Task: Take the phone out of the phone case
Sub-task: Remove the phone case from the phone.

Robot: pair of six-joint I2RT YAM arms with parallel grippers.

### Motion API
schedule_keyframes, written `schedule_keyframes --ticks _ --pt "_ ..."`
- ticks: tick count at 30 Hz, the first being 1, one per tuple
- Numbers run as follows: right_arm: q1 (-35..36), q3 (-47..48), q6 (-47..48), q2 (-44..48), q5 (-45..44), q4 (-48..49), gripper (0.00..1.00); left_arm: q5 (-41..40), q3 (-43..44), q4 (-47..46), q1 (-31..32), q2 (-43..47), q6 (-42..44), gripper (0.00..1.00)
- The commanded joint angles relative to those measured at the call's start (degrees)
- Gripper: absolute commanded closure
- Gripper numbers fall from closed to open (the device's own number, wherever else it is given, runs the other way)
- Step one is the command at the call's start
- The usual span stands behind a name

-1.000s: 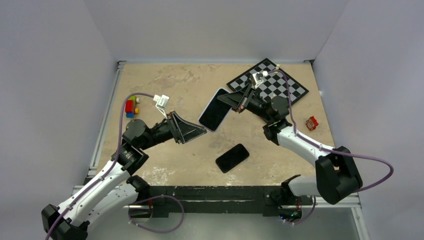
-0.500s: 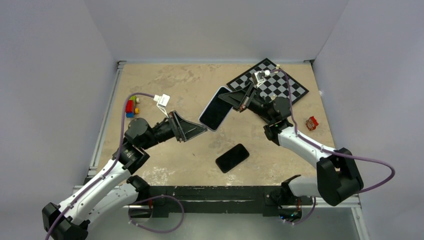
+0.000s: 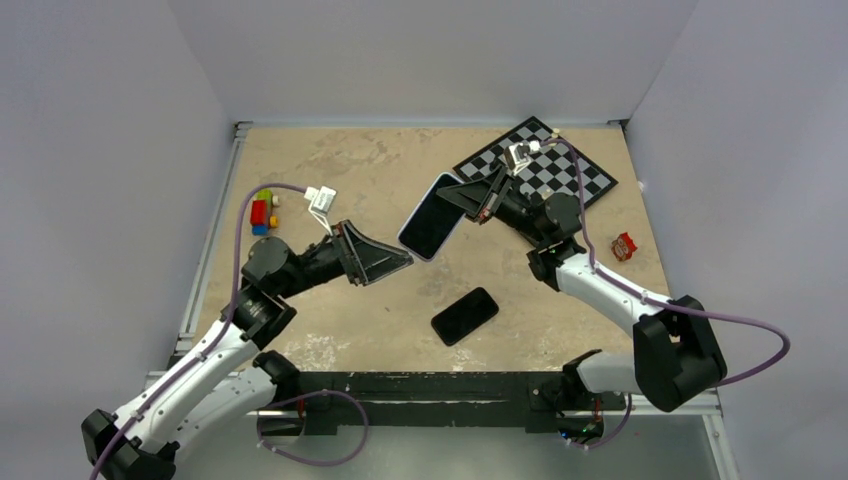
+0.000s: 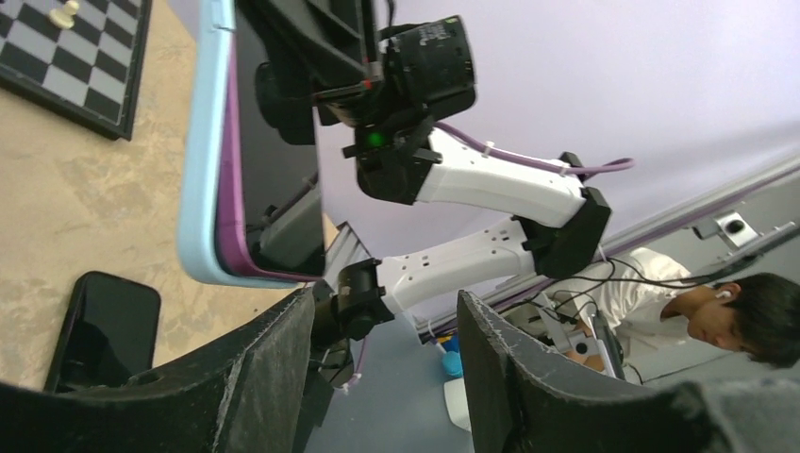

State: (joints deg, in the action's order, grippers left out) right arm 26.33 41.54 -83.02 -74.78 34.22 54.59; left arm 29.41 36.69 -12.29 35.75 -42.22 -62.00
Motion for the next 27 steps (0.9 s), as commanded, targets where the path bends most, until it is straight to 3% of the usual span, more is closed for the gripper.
schedule_keyframes --ticks 1,27 --pt "0.3 2.0 0.0 1.1 -0.9 3.9 1.0 2.1 0.1 -3.2 -0.1 3.2 -1.7 0.39" --pt "0.7 0.5 -2.0 0.1 0.1 7.6 1.0 0.4 2.0 -6.9 -0.2 -4.4 -1.8 0.39"
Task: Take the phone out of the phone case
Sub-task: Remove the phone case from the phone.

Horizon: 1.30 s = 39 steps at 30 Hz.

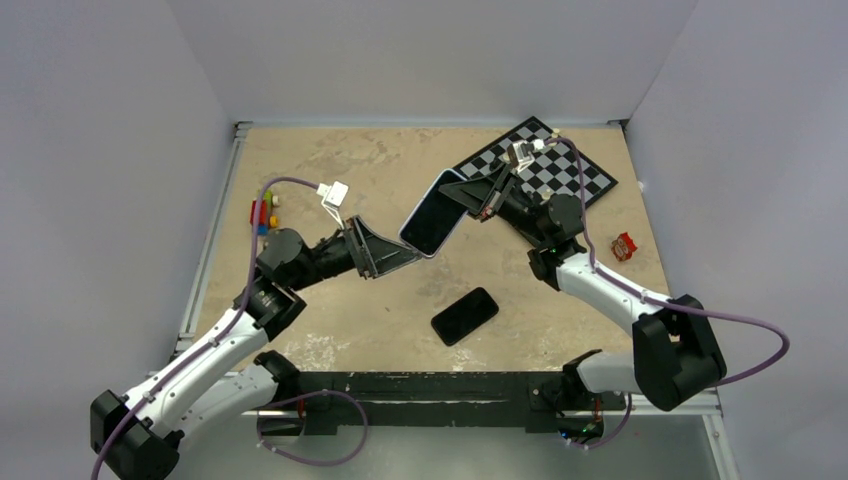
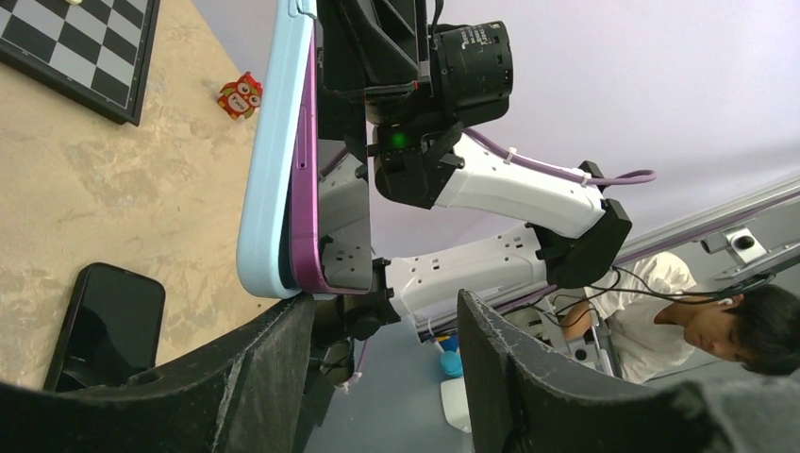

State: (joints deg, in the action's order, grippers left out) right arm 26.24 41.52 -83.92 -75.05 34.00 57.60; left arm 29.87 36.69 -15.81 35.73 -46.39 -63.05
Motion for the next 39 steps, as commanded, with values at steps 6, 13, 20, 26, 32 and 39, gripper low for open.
schedule_keyframes --ticks 6,13,20,26,32,39 --pt "0.8 1.6 0.9 0.5 0.3 2.0 1.0 -1.6 0.9 -4.2 -0.1 2.2 -4.0 0.4" --pt "1.7 2.6 2.5 1.6 1.1 0.2 1.0 -6.0 2.6 -1.9 -0.2 0.3 -5.4 0.47" --pt "2.2 3.7 7.2 3.9 3.8 -6.2 1.0 -9.7 4.9 3.5 -0.5 0.9 -0.4 0.48" --pt "2.2 6.4 12.5 3.4 10.9 -10.4 1.0 -0.5 9.5 5.7 -2.3 -2.3 5.2 0.58" --pt "2.2 9.1 17.6 4.4 15.3 -16.4 1.0 7.8 12.7 7.0 -4.5 -5.2 7.7 0.6" --pt "2.5 11.7 19.8 3.4 16.9 -19.9 1.0 16.3 14.7 0.1 -4.3 -11.2 3.6 0.66"
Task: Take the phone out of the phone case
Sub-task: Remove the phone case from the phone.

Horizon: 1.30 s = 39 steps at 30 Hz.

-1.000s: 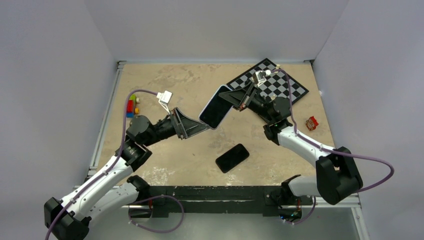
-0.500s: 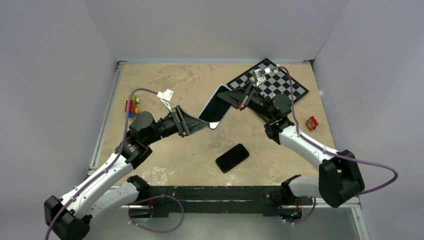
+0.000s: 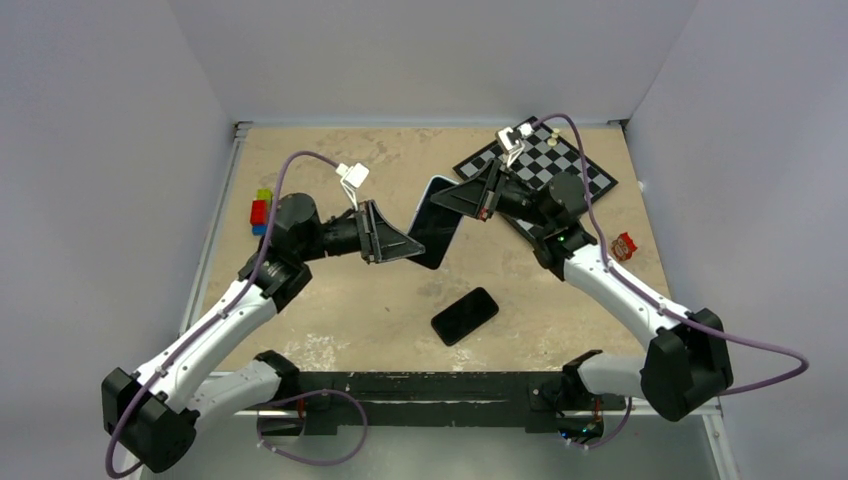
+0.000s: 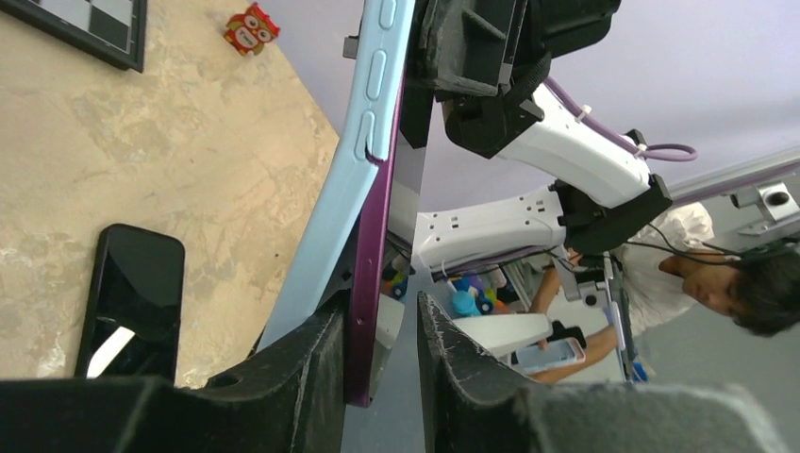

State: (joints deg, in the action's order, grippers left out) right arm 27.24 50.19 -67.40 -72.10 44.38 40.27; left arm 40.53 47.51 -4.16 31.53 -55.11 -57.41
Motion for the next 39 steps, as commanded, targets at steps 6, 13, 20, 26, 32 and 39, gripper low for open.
schedule_keyframes --ticks 6,13,20,26,32,39 --pt "3.5 5.2 2.4 -3.8 6.9 -0.2 1.0 6.8 2.5 -17.5 0.5 -4.9 -5.0 0.84" --pt "2.6 4.9 6.0 -2.9 5.1 -6.1 0.66 -6.2 -0.4 -11.3 0.2 1.7 -2.7 1.0" --pt "0.2 -1.2 2.9 1.5 1.0 -1.8 0.32 -15.8 -5.2 -11.5 -0.2 7.8 -9.1 1.0" --pt "0.5 -8.1 -2.9 2.7 -2.6 10.4 0.36 -23.3 -5.3 -7.7 -0.2 11.7 -14.0 1.0" --pt "3.9 -8.4 -2.3 0.9 -3.0 12.5 0.49 -25.9 -6.0 -9.0 -0.2 13.3 -18.8 1.0" --pt "7.5 -6.4 -2.1 -2.5 -4.0 13.9 0.61 -25.0 -6.9 -11.7 -0.2 12.7 -20.8 1.0"
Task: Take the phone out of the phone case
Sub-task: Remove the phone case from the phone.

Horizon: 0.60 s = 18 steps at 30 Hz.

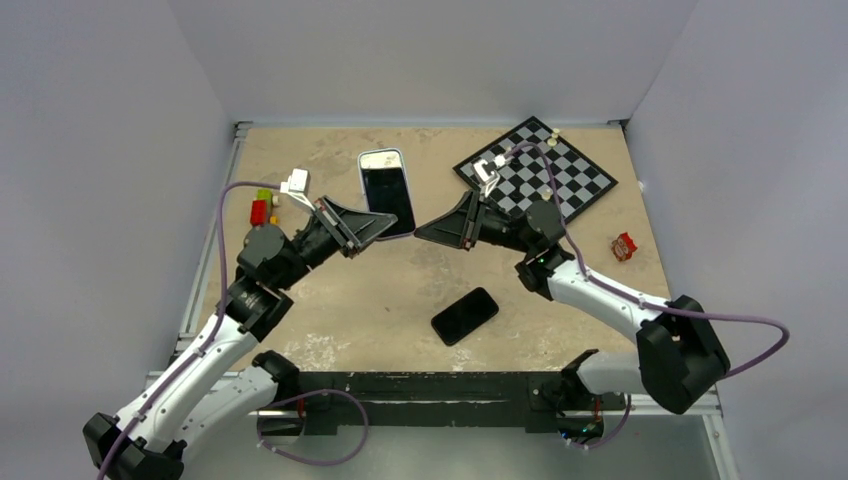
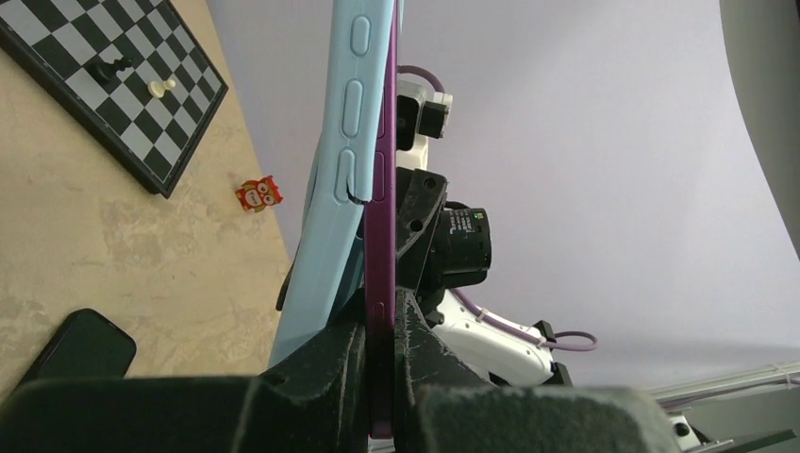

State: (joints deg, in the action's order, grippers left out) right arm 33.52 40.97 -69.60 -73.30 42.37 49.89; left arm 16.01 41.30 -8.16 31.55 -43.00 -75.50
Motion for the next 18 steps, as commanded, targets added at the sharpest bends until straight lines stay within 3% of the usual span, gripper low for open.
schedule_keyframes --ticks 1,18 --pt "1.5 3.1 0.0 -2.0 -2.1 4.6 0.62 -0.3 -1.0 -8.4 -0.2 0.4 -3.1 1.0" --pt "4.1 6.2 -2.4 -7.3 -2.0 9.7 0.65 4.2 -3.0 -13.1 -0.2 -1.6 -5.3 1.0"
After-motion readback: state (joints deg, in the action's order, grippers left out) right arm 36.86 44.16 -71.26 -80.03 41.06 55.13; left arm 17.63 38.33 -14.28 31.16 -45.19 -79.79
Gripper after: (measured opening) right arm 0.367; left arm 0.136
